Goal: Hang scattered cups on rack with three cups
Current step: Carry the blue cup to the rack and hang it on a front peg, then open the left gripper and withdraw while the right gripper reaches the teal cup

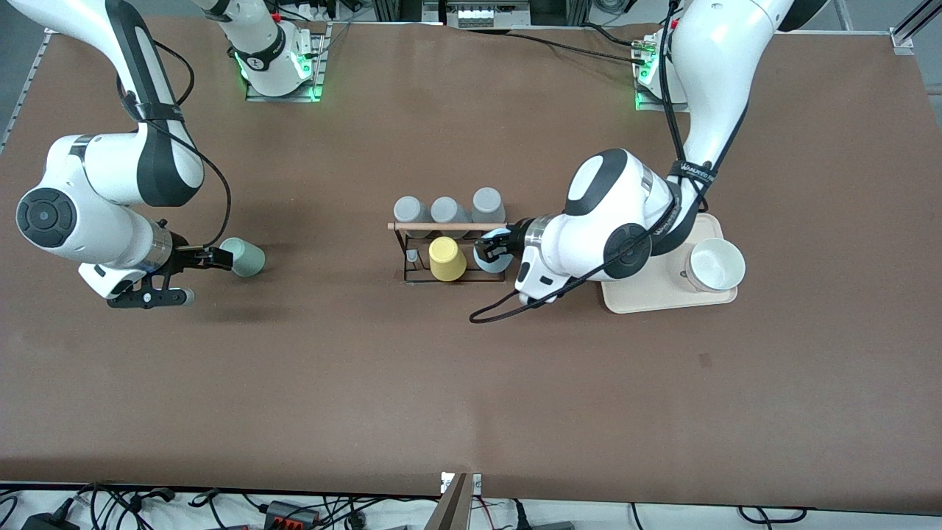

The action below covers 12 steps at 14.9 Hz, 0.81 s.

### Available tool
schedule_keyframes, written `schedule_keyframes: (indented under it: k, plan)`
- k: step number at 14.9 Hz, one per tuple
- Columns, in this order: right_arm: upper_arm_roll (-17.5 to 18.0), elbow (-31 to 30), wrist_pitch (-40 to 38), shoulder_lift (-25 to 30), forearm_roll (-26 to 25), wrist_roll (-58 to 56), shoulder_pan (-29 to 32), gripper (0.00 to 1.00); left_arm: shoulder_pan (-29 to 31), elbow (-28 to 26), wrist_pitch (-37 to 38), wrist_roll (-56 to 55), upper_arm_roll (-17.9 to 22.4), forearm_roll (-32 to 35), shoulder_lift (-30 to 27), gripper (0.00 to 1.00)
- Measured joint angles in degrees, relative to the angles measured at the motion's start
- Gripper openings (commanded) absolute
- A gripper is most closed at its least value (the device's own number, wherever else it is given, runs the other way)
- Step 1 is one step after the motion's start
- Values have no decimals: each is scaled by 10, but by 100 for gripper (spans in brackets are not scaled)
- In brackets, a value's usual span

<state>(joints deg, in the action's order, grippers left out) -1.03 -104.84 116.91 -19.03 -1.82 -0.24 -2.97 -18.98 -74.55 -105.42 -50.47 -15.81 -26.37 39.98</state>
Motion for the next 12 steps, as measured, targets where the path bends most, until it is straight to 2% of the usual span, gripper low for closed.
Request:
schedule_keyframes:
  k: [1,3,7,10,12]
  plan:
    - [0,0,1,0,0,0,1,100,-5,0,-6,0,0,0,4,99]
    - [0,0,2,0,0,0,4,100,-12,0,-30,1,2,4,13,100]
    - [0,0,5,-1,0,0,6,100,-9,18,-43,-1,4,68,11,100]
    - [0,0,8,-7,0,0,6,100,46,38,31,-1,12,79,-37,100]
    - [0,0,9,-11,0,0,6,100,121,41,104,0,14,98,-85,100]
